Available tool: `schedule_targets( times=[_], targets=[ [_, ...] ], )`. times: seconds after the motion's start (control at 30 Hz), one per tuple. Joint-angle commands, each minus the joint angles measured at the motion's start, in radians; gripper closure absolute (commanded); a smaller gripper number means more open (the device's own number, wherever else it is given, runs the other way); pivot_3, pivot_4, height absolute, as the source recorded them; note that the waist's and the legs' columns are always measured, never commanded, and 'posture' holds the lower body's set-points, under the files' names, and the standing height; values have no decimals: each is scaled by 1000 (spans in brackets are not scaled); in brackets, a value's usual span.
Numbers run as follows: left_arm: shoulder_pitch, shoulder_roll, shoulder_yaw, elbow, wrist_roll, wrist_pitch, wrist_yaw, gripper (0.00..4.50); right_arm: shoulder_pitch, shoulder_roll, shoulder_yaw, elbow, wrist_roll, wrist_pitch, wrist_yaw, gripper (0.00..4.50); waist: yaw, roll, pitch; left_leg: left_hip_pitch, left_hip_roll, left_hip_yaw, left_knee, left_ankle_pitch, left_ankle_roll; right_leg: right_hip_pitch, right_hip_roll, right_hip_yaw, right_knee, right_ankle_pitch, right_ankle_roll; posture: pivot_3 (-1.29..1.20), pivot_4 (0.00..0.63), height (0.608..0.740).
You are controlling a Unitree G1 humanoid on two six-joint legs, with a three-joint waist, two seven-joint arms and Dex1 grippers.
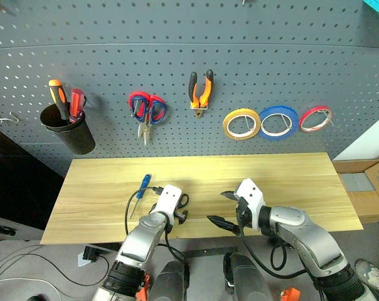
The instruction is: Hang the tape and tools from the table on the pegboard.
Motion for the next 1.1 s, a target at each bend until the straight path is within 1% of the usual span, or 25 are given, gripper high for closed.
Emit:
schedule_targets(
  times=[0.03,0.13,0.17,0.3,0.33,0.4,0.5,0.57,0.67,0.73,0.77,0.8,0.87,0.93,1.1],
  targets=[
    [23,-7,28,68,32,86,50,1360,-16,-4,-3,-7,-7,-10,-2,0,-2,0,0,0,0,0,0,0,0,0,0,0,0,0,0,-108,279,740],
    [22,-30,74,61,11,120,64,2366,-22,-10,-10,6,-9,-13,1,0,-4,0,0,2,0,0,-1,0,0,1,0,0,0,0,1,-100,278,740],
    [22,-36,85,59,8,127,67,2777,-23,-12,-10,10,-11,-16,2,0,-4,0,0,2,0,0,-1,0,0,1,0,0,0,0,1,-98,278,740],
    [31,-32,97,39,13,134,62,4208,-47,-12,-12,45,-22,-31,1,0,-4,0,0,2,0,0,-1,0,0,1,0,0,0,-1,1,-88,274,740],
    [31,-31,98,40,14,133,61,4353,-53,-10,-12,52,-24,-35,2,0,-3,0,0,2,0,0,-1,0,0,1,0,0,0,-1,1,-86,272,740],
    [34,-29,106,37,13,121,60,4352,-64,-6,-12,66,-28,-43,5,0,-2,0,0,2,0,0,-1,0,0,1,0,0,0,-1,1,-81,266,740],
    [49,8,116,-11,14,3,33,4352,-95,4,-8,61,-26,-53,18,0,-3,0,0,2,0,0,-1,0,0,1,0,0,0,-1,1,-71,261,740],
    [63,37,128,-55,-1,-102,-8,4352,-127,15,-14,53,-12,-49,29,0,-3,0,0,2,1,0,-2,0,0,0,0,0,0,-1,1,-65,253,740],
    [106,101,131,-138,-20,-288,-94,4352,-176,21,-19,23,25,-33,68,0,0,0,0,-3,0,0,-2,0,-1,-5,0,0,0,0,0,-60,239,740],
    [151,138,149,-196,-30,-410,-134,4352,-211,35,-49,-23,104,-14,108,0,4,0,0,-6,0,-1,-2,0,-1,-7,-1,0,-1,3,-5,-55,233,740],
    [175,146,165,-216,-36,-472,-141,4352,-234,42,-64,-47,139,-16,126,0,5,0,0,-7,0,-2,-1,0,-1,-7,-1,0,-2,3,-5,-49,227,740],
    [195,143,183,-227,-37,-518,-130,4352,-258,47,-73,-64,164,-19,139,0,6,0,0,-8,0,-3,-2,0,-1,-7,-1,-1,-4,3,-5,-47,224,740],
    [233,112,214,-236,-38,-704,-97,4352,-314,60,-68,-76,183,-19,149,0,9,1,0,-9,0,-4,-3,0,-1,-7,-1,-2,-8,4,-5,-44,217,740],
    [252,86,225,-242,-31,-810,-77,4352,-354,68,-55,-77,186,-21,152,0,13,0,0,-9,0,-4,-4,0,-1,-6,-1,-2,-12,5,-5,-37,213,740],
    [257,32,220,-284,-18,-997,-51,4352,-441,106,-42,-70,194,-35,145,0,29,0,0,-10,0,-4,-4,0,-1,-6,-1,-3,-12,6,-5,-21,198,740]
  ],
)
